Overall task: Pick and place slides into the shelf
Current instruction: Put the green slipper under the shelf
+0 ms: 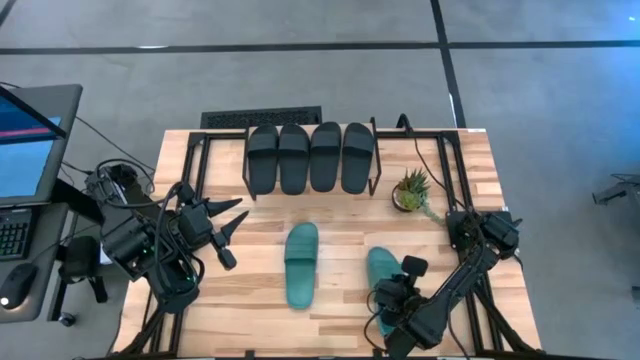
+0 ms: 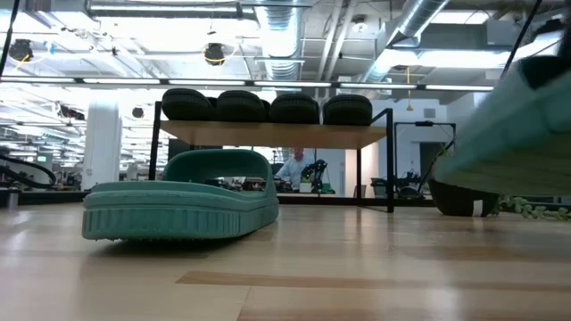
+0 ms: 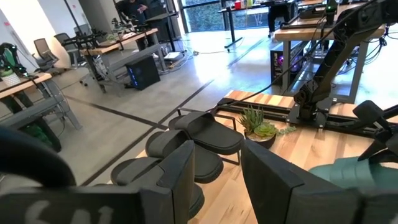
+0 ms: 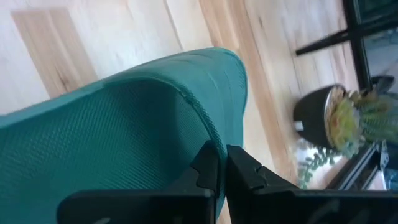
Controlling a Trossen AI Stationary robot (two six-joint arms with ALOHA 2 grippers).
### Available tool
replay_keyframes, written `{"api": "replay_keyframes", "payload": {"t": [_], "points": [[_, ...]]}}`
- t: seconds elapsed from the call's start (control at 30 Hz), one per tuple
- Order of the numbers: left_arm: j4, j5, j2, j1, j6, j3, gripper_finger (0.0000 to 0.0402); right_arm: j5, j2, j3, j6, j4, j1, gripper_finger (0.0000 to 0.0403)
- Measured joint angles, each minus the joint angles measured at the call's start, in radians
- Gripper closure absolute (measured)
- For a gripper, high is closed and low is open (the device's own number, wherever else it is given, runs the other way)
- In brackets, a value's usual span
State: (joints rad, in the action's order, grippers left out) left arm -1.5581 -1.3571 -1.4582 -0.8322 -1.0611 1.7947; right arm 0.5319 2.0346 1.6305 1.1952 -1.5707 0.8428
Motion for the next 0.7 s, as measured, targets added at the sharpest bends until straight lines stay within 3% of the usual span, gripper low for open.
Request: {"api": "replay_keyframes", "payload": {"t": [0.7], "points": [[0.005, 0.017, 0.0, 0.0, -0.005, 0.0, 0.028, 0.16, 0.0, 0.061, -0.235, 0.036, -0.135, 0.0402]]}}
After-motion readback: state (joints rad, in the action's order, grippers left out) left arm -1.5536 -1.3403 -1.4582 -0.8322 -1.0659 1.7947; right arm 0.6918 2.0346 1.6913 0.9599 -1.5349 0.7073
